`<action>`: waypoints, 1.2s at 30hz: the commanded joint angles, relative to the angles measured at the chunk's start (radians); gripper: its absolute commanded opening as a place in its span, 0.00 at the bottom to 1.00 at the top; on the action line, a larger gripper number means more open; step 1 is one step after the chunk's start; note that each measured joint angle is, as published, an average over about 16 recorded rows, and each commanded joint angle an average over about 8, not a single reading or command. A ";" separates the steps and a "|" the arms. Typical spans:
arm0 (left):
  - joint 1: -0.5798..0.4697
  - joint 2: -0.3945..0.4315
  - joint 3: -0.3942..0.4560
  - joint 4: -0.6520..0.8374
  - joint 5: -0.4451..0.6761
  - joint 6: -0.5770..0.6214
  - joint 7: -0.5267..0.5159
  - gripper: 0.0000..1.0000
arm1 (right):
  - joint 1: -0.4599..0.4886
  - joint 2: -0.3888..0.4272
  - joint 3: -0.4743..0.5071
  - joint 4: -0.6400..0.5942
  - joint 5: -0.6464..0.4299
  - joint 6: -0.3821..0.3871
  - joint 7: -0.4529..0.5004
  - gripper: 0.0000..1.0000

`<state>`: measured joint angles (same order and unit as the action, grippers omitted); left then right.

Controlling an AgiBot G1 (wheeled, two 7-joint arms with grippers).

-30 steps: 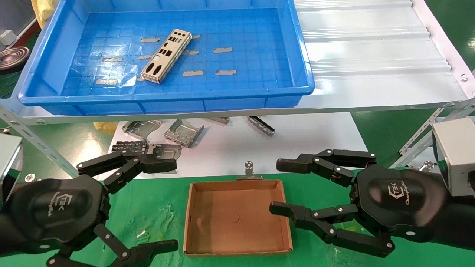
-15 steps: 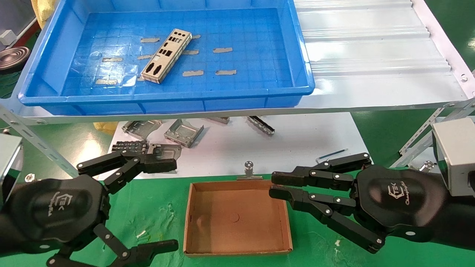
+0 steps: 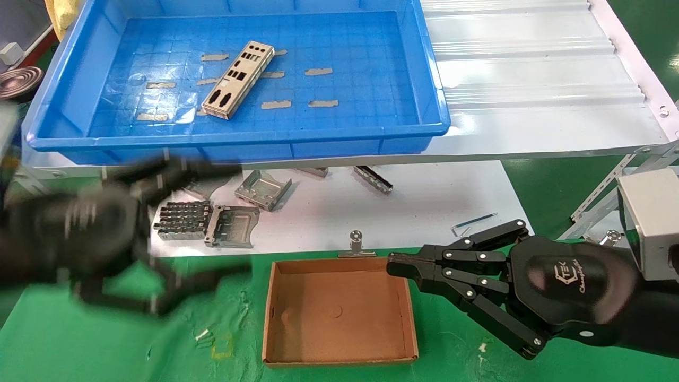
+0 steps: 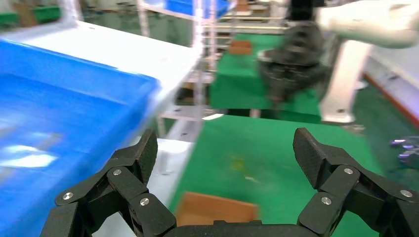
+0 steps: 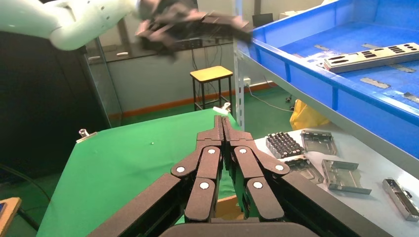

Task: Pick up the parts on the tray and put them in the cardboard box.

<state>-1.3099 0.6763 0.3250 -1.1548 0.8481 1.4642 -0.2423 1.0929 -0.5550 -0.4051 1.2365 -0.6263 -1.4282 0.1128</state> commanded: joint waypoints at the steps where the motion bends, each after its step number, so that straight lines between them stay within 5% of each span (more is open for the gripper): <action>1: -0.068 0.014 0.012 0.026 0.031 -0.005 -0.021 1.00 | 0.000 0.000 0.000 0.000 0.000 0.000 0.000 0.00; 11: -0.441 0.222 0.146 0.461 0.302 -0.052 0.001 1.00 | 0.000 0.000 0.000 0.000 0.000 0.000 0.000 0.00; 21: -0.631 0.368 0.236 0.811 0.469 -0.110 0.106 1.00 | 0.000 0.000 0.000 0.000 0.000 0.000 0.000 0.01; 22: -0.641 0.377 0.241 0.833 0.477 -0.115 0.119 1.00 | 0.000 0.000 0.000 0.000 0.000 0.000 0.000 0.06; 30: -0.695 0.425 0.259 0.969 0.514 -0.166 0.213 1.00 | 0.000 0.000 0.000 0.000 0.000 0.000 0.000 0.99; 36: -0.715 0.454 0.264 1.041 0.524 -0.206 0.244 1.00 | 0.000 0.000 0.000 0.000 0.000 0.000 0.000 1.00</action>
<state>-2.0235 1.1283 0.5878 -0.1173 1.3706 1.2587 -0.0073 1.0929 -0.5550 -0.4052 1.2365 -0.6262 -1.4282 0.1128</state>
